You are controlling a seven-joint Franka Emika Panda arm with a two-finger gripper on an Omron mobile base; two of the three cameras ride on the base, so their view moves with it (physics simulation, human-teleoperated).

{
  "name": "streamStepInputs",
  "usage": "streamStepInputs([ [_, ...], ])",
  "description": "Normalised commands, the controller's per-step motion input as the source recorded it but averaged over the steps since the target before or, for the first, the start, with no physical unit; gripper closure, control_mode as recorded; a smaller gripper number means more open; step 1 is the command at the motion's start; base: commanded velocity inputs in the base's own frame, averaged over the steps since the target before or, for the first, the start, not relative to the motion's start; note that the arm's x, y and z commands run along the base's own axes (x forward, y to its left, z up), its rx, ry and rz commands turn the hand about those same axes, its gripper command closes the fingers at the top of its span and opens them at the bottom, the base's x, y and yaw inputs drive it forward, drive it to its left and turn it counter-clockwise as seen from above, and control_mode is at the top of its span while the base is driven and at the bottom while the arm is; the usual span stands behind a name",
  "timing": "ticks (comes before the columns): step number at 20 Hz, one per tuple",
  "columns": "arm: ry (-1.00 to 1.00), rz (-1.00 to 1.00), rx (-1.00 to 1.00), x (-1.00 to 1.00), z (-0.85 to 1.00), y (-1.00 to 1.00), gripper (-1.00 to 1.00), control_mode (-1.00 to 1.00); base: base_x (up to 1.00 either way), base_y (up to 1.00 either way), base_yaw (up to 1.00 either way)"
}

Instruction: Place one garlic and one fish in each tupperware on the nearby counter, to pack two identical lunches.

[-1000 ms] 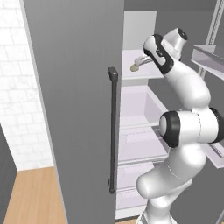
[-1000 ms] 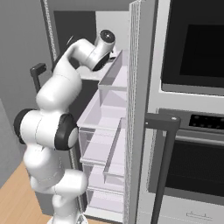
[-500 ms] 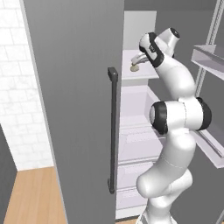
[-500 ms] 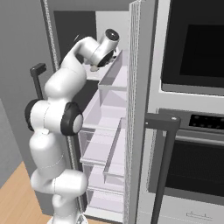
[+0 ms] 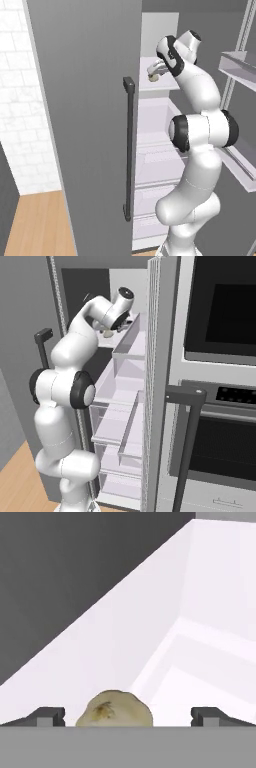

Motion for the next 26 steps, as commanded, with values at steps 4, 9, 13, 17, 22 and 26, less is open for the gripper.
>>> streamStepInputs([
  [4,0.01,0.13,0.0,0.03,-0.26,0.28,-1.0,-1.0,0.0,0.0,0.0],
  [9,0.0,0.08,0.0,0.03,-0.3,0.02,-1.0,-1.0,0.0,0.0,0.0],
  [13,-0.06,0.08,-0.05,0.04,-0.48,-0.19,-1.0,-1.0,0.0,0.0,0.0],
  [17,-0.14,0.12,-0.07,0.0,-0.57,-0.15,-1.0,-1.0,0.0,0.0,0.0],
  [22,0.0,0.06,0.04,0.0,-0.48,0.0,-1.0,-1.0,0.0,0.0,0.0],
  [26,-0.04,0.01,0.01,-0.01,-0.29,0.0,1.0,-1.0,0.0,0.0,0.0],
])
